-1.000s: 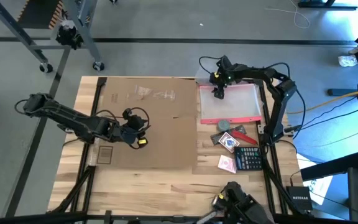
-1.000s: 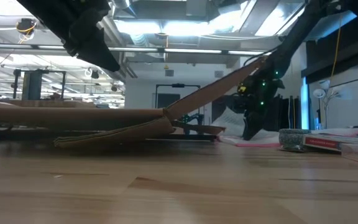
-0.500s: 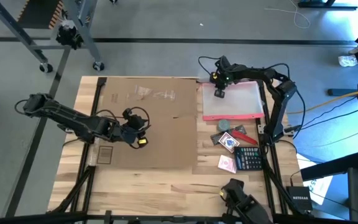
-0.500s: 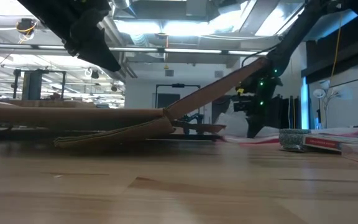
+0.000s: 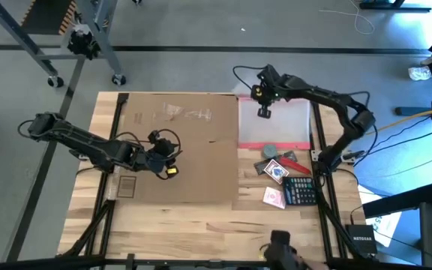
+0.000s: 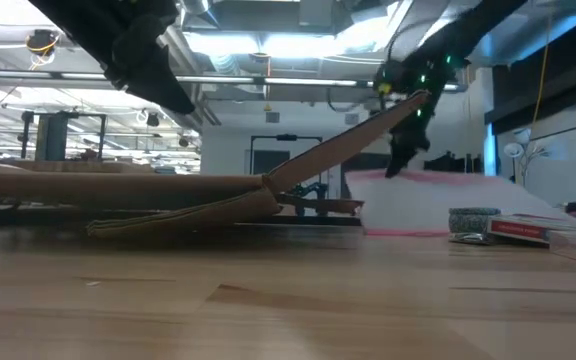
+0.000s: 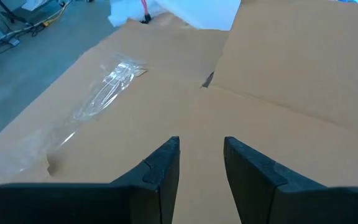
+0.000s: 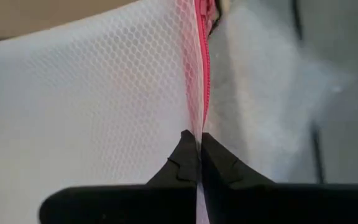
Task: Unpack boxes
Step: Open the white pouch
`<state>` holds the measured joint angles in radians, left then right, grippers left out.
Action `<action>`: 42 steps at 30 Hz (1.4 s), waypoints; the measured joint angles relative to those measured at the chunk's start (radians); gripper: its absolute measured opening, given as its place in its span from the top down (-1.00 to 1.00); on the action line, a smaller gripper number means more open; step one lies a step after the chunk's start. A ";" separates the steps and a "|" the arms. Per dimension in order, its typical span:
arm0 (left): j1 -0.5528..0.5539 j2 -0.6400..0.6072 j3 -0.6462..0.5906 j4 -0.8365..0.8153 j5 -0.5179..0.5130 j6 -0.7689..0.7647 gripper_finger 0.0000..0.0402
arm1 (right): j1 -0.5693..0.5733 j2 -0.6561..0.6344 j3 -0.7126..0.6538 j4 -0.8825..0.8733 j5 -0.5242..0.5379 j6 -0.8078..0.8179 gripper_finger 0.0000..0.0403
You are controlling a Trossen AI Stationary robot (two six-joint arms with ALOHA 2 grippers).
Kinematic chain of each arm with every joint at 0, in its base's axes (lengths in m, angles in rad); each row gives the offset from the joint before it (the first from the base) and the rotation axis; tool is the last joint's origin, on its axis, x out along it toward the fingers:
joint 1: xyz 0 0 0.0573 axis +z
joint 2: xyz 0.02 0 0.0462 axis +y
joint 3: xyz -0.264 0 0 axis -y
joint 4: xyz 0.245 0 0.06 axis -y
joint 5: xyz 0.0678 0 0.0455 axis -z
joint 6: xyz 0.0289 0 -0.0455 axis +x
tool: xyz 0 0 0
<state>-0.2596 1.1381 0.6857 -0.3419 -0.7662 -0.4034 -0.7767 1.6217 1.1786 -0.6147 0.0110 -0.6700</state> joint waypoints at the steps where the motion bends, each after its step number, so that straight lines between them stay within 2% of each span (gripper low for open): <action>1: 0.000 0.000 0.000 0.004 0.000 0.010 0.42 | 0.020 -0.027 0.000 -0.012 0.031 0.013 1.00; 7: 0.006 0.000 0.000 0.062 0.001 0.072 0.42 | 0.129 -0.204 0.002 -0.068 0.119 0.110 1.00; 17: 0.011 -0.001 0.000 0.073 0.027 0.076 0.41 | 0.278 -0.378 0.002 -0.093 0.206 0.280 1.00; 24: 0.025 -0.007 0.000 0.129 0.050 0.119 0.13 | 0.441 -0.409 0.003 -0.085 0.284 0.364 1.00; 30: 0.047 -0.058 0.014 0.202 0.050 0.158 -0.06 | 0.579 -0.400 0.003 -0.101 0.476 0.382 1.00; 36: 0.067 -0.112 0.034 0.217 0.050 0.198 -0.04 | 0.651 -0.400 0.064 -0.121 0.649 0.369 1.00; 39: 0.081 -0.118 0.034 0.225 0.049 0.220 -0.04 | 0.682 -0.401 0.115 -0.127 0.759 0.309 1.00; 42: 0.097 -0.113 0.034 0.226 0.049 0.233 -0.04 | 0.699 -0.400 0.180 -0.128 0.810 0.268 1.00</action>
<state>-0.1627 1.0252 0.7193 -0.1164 -0.7169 -0.1707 -0.0776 1.2213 1.3590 -0.7425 0.8208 -0.4020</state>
